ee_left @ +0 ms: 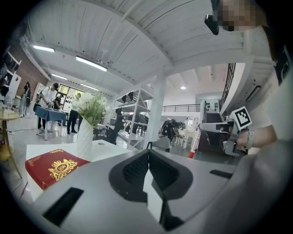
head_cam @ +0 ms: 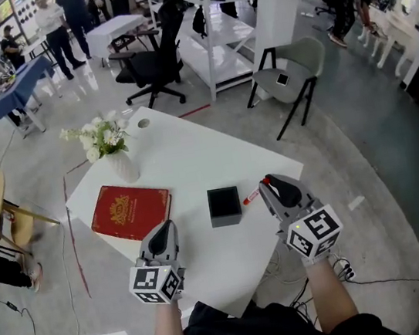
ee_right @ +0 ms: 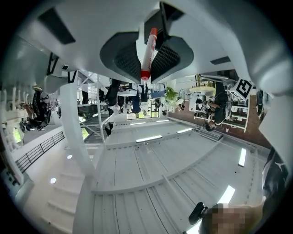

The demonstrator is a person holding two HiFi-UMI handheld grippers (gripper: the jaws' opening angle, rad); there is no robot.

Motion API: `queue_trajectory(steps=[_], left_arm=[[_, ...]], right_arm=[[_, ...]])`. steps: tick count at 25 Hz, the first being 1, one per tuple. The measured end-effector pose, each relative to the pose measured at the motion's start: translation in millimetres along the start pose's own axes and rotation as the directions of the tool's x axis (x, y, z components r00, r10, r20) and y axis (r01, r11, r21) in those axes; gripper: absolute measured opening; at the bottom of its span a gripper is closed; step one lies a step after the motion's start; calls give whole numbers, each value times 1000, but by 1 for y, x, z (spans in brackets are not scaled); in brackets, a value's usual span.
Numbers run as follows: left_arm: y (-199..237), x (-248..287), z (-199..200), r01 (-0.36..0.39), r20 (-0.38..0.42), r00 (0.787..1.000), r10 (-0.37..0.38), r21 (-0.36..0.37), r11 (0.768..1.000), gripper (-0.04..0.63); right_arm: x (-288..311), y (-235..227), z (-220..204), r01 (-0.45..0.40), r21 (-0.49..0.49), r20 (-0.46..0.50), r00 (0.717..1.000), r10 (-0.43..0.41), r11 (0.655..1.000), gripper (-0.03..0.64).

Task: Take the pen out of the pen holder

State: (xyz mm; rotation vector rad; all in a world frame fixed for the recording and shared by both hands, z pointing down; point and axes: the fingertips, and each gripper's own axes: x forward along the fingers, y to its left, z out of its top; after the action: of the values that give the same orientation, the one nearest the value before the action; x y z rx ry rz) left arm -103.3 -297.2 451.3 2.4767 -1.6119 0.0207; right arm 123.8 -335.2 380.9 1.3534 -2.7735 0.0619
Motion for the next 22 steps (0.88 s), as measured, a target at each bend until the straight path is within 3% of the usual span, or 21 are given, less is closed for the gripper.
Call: queue_trajectory(steps=[22], left_arm=[[-15, -22, -4, -40, 11, 999, 40, 0, 999, 5]], right_arm=[[-32, 12, -53, -21, 21, -107, 994, 23, 1000, 78]])
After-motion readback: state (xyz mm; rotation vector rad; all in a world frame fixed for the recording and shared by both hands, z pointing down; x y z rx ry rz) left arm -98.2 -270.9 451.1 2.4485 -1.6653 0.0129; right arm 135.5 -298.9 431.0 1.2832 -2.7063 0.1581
